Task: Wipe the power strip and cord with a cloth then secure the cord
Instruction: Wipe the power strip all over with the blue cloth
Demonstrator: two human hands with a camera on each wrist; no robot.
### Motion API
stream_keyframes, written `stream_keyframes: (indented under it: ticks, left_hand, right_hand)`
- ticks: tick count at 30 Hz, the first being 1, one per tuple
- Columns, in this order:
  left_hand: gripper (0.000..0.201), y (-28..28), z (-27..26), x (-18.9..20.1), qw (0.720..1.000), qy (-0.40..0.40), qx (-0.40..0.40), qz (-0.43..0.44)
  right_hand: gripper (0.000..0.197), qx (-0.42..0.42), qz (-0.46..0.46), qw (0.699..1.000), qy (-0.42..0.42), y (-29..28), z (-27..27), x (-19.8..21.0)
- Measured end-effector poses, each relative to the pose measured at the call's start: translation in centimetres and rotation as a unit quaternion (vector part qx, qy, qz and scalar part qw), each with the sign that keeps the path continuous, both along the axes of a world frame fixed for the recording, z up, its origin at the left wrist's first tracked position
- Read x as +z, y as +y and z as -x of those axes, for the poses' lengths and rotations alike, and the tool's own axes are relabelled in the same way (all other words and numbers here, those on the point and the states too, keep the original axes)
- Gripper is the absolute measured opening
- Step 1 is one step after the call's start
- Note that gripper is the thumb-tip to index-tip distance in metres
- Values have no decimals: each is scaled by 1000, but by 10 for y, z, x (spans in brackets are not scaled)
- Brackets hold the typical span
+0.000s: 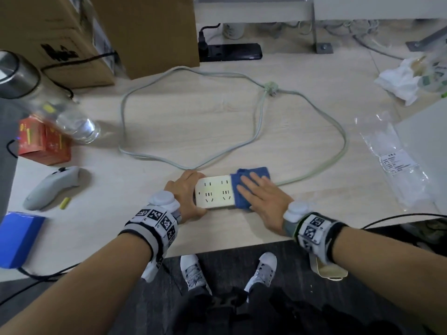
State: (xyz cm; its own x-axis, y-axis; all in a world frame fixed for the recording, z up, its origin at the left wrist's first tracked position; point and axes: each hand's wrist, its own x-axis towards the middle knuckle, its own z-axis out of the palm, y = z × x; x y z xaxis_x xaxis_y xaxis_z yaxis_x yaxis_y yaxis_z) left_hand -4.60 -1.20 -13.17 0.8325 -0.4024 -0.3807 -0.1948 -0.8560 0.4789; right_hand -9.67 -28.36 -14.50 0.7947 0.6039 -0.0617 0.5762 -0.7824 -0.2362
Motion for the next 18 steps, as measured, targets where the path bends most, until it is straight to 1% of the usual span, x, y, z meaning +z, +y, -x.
stream_keyframes:
  ticks: [1, 3, 4, 6, 7, 9, 11, 13, 15, 17, 18]
  left_hand:
    - [71, -1, 1, 0, 1000, 2, 6, 3]
    - [73, -3, 3, -2, 1000, -3, 15, 2]
    - [73, -6, 4, -2, 1000, 4, 12, -5]
    - [71, -8, 2, 0, 999, 19, -3, -35]
    - [72, -9, 2, 1, 999, 18, -9, -40]
    - [74, -7, 3, 7, 1000, 4, 7, -28]
    - [68, -5, 4, 14, 999, 3, 27, -18]
    - [68, -3, 4, 20, 999, 19, 23, -22]
    - [69, -2, 2, 23, 999, 27, 26, -15]
    - [70, -2, 1, 29, 998, 54, 31, 4]
    - [67, -2, -1, 31, 996, 76, 36, 26]
  right_hand:
    - [68, 18, -13, 1000, 5, 22, 1, -1]
    - [64, 48, -29, 998, 3, 64, -3, 0]
    - [63, 55, -30, 998, 5, 78, -4, 0]
    - [69, 62, -26, 998, 7, 92, -11, 3]
    - [72, 65, -24, 998, 1, 87, -11, 2]
    - [75, 69, -22, 997, 0, 62, -9, 4]
    - [79, 50, -18, 998, 13, 23, -4, 7]
    - [85, 18, 0, 1000, 24, -12, -1, 10]
    - [89, -19, -6, 998, 51, -33, -2, 14]
    - [94, -74, -45, 994, 69, -40, -4, 15]
    - [91, -105, -77, 988, 85, -36, -6, 20]
